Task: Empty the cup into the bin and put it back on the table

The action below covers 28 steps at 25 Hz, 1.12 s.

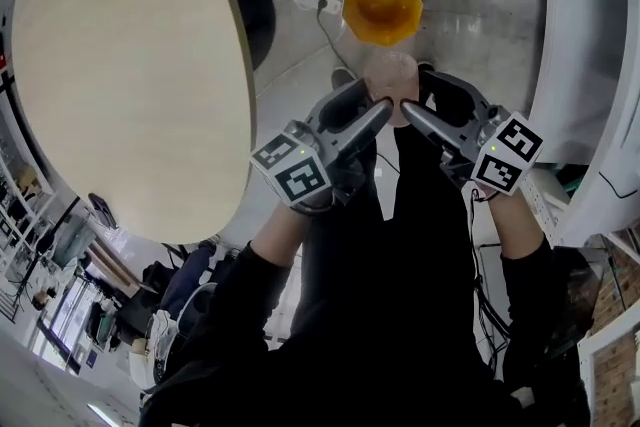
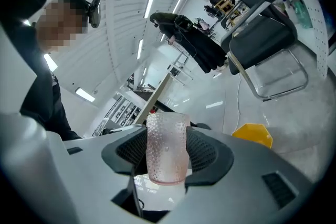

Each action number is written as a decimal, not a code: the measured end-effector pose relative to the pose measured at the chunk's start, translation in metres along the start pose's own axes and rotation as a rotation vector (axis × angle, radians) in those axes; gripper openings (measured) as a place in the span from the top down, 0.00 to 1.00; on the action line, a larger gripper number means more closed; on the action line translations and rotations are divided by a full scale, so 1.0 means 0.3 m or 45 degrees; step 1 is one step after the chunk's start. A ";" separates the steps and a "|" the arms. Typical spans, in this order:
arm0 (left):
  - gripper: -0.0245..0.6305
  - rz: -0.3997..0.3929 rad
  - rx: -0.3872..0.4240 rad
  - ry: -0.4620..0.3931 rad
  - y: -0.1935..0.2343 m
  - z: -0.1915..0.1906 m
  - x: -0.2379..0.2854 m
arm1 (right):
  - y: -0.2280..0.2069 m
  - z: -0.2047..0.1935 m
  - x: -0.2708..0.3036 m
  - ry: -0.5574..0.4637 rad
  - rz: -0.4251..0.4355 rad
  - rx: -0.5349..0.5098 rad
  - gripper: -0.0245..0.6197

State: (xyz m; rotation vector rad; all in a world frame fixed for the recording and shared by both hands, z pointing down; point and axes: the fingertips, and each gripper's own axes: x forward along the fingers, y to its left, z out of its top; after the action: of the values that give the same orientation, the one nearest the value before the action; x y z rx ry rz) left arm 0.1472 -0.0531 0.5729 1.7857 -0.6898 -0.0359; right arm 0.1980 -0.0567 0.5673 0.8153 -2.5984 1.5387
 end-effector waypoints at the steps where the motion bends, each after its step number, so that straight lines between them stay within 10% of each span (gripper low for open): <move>1: 0.57 0.009 -0.019 -0.006 0.029 -0.015 0.014 | -0.030 -0.017 0.004 0.004 0.000 0.009 0.59; 28: 0.57 0.101 -0.148 0.062 0.566 -0.203 0.267 | -0.577 -0.295 0.149 0.034 -0.029 0.225 0.59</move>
State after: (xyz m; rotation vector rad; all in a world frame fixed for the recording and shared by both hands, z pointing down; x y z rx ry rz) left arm 0.1620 -0.0654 0.7692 1.6416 -0.7089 0.0200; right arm 0.2139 -0.0688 0.7657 0.8263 -2.4519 1.7795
